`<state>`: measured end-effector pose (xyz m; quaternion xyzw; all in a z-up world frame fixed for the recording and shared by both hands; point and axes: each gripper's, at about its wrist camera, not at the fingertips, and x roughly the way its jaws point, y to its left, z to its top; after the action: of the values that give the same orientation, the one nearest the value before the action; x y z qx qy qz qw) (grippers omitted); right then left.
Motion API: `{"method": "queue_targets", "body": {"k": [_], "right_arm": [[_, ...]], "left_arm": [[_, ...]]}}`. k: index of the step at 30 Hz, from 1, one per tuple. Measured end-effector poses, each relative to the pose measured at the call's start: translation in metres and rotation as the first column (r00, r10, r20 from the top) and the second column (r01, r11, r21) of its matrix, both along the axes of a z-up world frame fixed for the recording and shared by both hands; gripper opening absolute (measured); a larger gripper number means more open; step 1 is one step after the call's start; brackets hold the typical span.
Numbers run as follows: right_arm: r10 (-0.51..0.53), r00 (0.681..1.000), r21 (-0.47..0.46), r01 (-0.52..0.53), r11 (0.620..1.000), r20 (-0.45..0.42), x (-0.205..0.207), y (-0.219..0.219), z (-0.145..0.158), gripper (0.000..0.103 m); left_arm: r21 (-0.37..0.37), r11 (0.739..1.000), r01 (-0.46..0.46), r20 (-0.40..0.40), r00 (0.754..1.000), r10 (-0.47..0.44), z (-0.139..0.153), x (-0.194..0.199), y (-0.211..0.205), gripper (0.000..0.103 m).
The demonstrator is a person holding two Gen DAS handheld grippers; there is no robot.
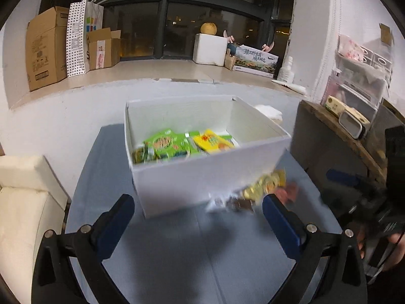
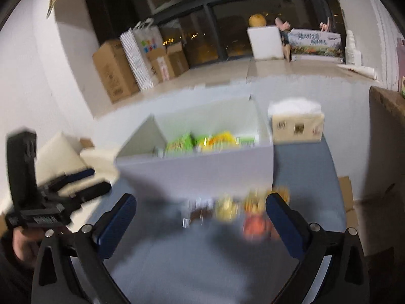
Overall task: Organize snacks
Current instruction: 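Withdraw both tools and grasp the brown wrapped packet with the right gripper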
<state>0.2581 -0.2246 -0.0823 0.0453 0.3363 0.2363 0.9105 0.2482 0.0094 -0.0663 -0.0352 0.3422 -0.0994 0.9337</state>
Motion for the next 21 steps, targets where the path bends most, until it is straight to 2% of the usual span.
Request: {"method": "queue_targets", "body": {"k": [3,7,10,13,18,21], "right_arm": [[-0.002,0.999,0.029,0.003,1.000,-0.037,-0.018,-0.004,-0.022,0.103],[-0.011,0.994,0.056,0.017,0.998,-0.107,-0.021,0.001,-0.047,0.103],[0.001,0.984,0.129,0.022,0.991,-0.176,-0.007,0.013,-0.061,0.103],[-0.019,0.969,0.205,0.072,0.976,-0.247,0.016,0.022,-0.075,0.103],[-0.097,0.964,0.205,0.150,0.967,-0.247,0.043,0.037,-0.082,0.103],[-0.106,0.958,0.224,0.169,0.960,-0.266,0.056,0.045,-0.084,0.103]], "left_arm": [[-0.026,1.000,0.006,-0.010,1.000,-0.007,-0.009,-0.026,-0.003,0.103],[-0.048,0.999,-0.002,-0.040,0.999,0.000,-0.024,-0.050,-0.005,0.103],[-0.065,0.998,-0.001,-0.050,0.999,-0.002,-0.030,-0.062,-0.004,0.103],[-0.073,0.997,-0.004,-0.052,0.999,0.001,-0.031,-0.070,-0.001,0.103],[-0.064,0.998,-0.013,-0.042,0.999,0.010,-0.029,-0.072,0.008,0.103],[-0.062,0.998,-0.015,-0.045,0.999,0.012,-0.030,-0.071,0.015,0.103]]}}
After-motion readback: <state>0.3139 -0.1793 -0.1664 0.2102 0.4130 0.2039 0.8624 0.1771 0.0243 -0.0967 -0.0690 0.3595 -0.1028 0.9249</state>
